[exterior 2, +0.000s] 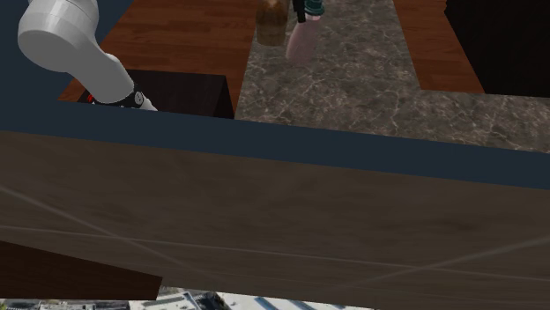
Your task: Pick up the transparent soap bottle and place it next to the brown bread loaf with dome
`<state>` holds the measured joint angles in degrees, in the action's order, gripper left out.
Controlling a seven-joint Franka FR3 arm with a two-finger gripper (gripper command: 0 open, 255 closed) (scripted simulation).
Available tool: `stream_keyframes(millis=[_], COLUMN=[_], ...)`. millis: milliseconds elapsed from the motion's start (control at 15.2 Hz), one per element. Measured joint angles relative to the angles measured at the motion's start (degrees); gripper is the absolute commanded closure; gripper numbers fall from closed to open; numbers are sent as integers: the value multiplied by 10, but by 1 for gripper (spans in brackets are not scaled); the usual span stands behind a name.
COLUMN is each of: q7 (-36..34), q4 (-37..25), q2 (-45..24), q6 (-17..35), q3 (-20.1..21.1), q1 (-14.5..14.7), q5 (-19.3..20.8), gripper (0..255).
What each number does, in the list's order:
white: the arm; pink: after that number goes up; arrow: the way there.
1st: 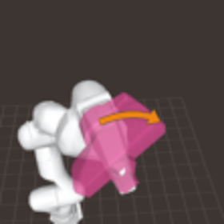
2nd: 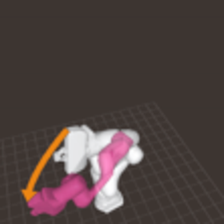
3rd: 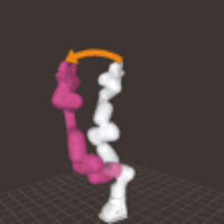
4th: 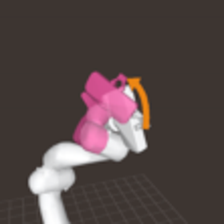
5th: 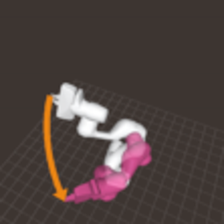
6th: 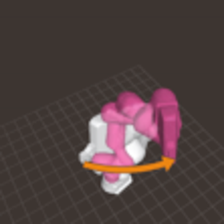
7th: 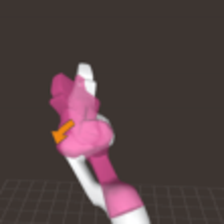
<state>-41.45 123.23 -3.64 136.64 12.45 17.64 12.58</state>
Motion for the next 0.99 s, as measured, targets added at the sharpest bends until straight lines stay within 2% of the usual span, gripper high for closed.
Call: stream_keyframes(millis=[396, 462, 858, 990], q7=[-3, -3, -3, 3], q4=[3, 3, 3, -3], q2=[-3, -3, -3, 11], q6=[7, 7, 7, -13], q3=[0, 0, 0, 2], q1=[0, 0, 0, 1], q5=[3, 3, 3, -6], gripper=[255, 0, 0, 0])
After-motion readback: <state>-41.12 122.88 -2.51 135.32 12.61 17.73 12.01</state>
